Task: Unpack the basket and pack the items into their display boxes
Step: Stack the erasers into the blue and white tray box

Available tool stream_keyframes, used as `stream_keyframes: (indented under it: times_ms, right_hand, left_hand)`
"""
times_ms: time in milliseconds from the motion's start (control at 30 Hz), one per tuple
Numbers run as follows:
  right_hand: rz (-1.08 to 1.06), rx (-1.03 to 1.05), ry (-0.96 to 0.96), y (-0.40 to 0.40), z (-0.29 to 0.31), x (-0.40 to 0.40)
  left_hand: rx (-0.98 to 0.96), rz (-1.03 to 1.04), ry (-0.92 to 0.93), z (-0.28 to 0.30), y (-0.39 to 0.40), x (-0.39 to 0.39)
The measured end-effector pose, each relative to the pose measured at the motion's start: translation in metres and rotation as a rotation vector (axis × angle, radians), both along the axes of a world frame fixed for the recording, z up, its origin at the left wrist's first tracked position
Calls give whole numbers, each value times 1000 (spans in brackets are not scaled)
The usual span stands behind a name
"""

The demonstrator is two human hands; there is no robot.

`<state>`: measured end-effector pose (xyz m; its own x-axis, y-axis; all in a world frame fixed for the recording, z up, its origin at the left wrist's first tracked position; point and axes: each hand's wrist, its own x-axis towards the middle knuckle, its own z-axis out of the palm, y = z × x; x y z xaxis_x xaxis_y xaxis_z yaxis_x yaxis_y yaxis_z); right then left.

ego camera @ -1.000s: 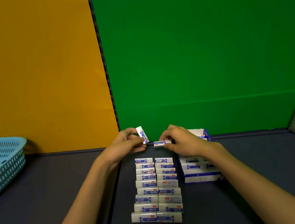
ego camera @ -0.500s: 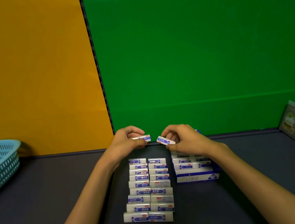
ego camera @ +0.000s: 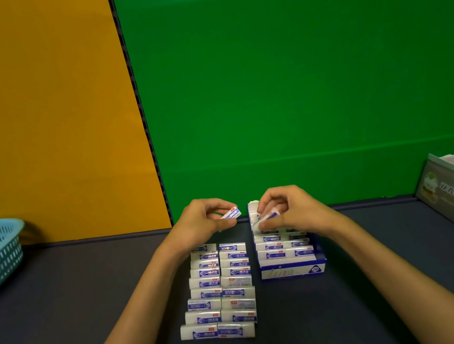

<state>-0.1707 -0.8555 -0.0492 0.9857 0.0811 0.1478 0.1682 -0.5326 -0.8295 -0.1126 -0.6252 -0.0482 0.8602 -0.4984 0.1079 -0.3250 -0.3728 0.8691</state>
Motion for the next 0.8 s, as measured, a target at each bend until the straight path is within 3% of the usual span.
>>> stream_keyframes:
  times_ms: [500,800]
  right_hand:
    - [42,-325,95,-26,2,-40]
    - [50,-581,66,-33,-16,-44]
  left_hand:
    - [210,-124,-292,-2,-38,-28]
    - [485,-192,-379,-11,-65,-44]
